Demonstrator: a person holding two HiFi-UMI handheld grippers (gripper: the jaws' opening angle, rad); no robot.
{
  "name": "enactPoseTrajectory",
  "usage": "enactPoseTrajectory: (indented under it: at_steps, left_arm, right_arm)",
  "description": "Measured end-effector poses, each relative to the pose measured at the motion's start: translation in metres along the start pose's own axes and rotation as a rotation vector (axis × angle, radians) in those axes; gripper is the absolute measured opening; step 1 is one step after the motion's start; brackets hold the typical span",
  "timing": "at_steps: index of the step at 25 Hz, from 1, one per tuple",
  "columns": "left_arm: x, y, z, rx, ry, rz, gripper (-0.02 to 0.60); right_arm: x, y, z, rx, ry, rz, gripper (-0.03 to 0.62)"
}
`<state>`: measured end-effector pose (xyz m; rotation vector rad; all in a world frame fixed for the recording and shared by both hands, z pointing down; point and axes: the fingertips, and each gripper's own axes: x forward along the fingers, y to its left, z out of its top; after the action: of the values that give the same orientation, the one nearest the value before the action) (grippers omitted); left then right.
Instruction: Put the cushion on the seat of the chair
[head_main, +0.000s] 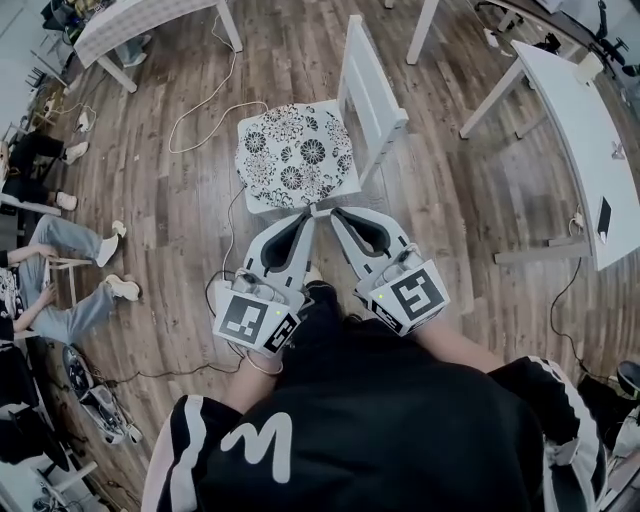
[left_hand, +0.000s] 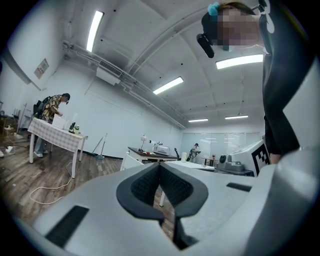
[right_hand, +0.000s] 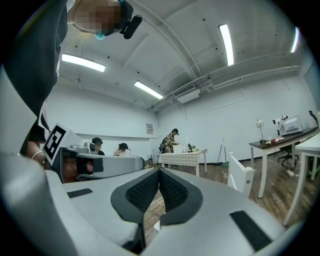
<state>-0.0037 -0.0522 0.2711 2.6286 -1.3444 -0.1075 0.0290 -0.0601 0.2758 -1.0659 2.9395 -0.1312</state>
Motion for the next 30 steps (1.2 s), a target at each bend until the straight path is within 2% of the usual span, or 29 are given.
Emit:
enactPoseTrajectory:
  at_steps: [6, 12, 22, 30]
  left_arm:
    - [-0.031, -0.046, -0.01, 0.005, 0.002, 0.033, 0.003]
    - [-0.051, -0.072, -0.011, 0.017, -0.014, 0.054, 0.003]
    - [-0.068, -0.087, -0.015, 0.018, -0.009, 0.06, 0.003]
    - [-0.078, -0.096, -0.027, 0.004, 0.004, 0.073, 0.003]
  right_arm:
    - [-0.049, 0.022, 0.0, 0.012, -0.009, 0.025, 0.02]
    - [-0.073, 0.04, 0.003, 0.009, -0.026, 0.053, 0.02]
    - [-0.086, 0.051, 0.006, 0.002, -0.033, 0.06, 0.02]
    - [-0.089, 0.065, -0.002, 0.016, -0.016, 0.1, 0.021]
